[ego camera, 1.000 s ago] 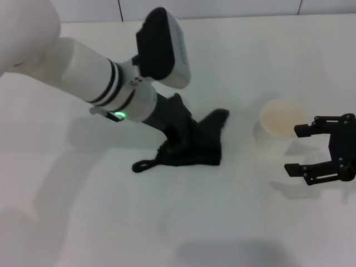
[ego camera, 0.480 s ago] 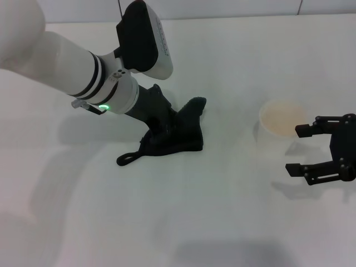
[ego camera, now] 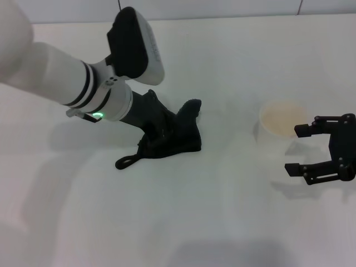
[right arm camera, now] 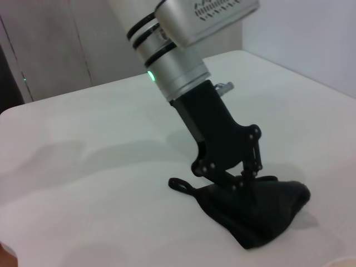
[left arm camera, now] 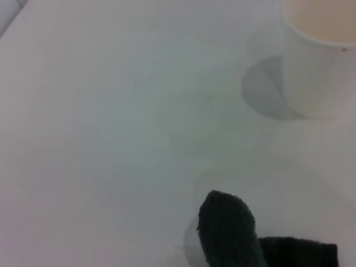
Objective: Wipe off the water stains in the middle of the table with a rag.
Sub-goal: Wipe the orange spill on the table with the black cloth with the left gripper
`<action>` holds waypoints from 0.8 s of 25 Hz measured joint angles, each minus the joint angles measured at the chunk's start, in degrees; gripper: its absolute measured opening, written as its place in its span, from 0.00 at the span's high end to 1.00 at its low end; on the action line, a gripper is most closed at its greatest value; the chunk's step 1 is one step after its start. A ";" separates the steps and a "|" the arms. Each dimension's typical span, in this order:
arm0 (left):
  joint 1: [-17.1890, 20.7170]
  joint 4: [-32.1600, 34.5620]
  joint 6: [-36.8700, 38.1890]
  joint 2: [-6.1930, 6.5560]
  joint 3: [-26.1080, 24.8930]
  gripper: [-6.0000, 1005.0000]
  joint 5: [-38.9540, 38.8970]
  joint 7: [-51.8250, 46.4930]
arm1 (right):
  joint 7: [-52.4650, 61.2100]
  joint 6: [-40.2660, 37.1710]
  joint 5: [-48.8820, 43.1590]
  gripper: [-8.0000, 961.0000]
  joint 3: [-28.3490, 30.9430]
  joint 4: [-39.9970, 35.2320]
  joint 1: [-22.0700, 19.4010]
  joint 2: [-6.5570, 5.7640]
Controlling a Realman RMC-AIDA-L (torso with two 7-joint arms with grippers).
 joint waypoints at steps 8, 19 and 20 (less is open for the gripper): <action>8.13 11.54 7.50 0.27 -5.35 0.92 -1.96 1.43 | 0.37 0.12 0.04 0.11 -0.09 -0.27 0.44 0.00; 18.26 19.60 19.57 0.28 -12.75 0.92 -6.60 5.36 | 1.76 0.32 0.09 0.11 -0.15 -0.35 0.59 0.06; 19.50 19.61 20.75 0.29 -14.26 0.92 -6.67 5.67 | 1.81 0.33 0.10 0.11 -0.15 -0.35 0.60 0.07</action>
